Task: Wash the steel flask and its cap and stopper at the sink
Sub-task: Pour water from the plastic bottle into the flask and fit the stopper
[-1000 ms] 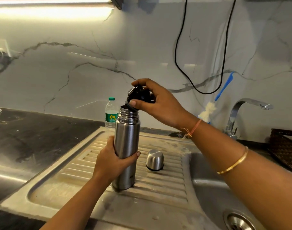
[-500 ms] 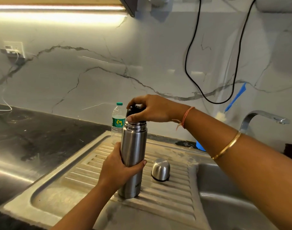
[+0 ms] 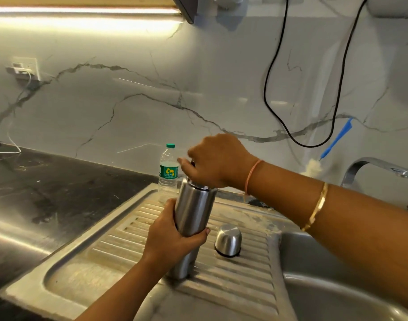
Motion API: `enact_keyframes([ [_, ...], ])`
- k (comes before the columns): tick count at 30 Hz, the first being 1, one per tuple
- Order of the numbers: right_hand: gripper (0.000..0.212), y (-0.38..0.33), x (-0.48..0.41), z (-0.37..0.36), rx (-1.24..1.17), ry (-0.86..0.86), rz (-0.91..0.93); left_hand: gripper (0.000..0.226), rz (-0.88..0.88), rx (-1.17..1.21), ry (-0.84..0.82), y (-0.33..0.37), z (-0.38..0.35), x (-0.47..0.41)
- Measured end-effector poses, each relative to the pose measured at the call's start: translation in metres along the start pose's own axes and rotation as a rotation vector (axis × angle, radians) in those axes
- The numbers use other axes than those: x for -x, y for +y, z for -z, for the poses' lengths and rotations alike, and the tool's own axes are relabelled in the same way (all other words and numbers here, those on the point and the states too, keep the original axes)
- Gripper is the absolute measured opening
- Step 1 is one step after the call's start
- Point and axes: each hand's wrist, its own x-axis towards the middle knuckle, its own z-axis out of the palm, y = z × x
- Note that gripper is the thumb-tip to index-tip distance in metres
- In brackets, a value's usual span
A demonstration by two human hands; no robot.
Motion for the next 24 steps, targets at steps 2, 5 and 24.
enact_keyframes([
  [2,0.053,-0.004,0.005,0.0,0.002,-0.063,-0.173,0.072,-0.033,-0.093,0.048,0.002,0.002,0.0],
  [5,0.059,-0.001,0.015,0.007,-0.109,0.004,-0.122,0.074,-0.034,-0.125,0.113,0.001,0.008,-0.003],
  [24,0.061,0.033,0.045,-0.005,-0.019,0.149,0.393,0.083,-0.208,-0.233,0.093,-0.004,0.007,-0.006],
])
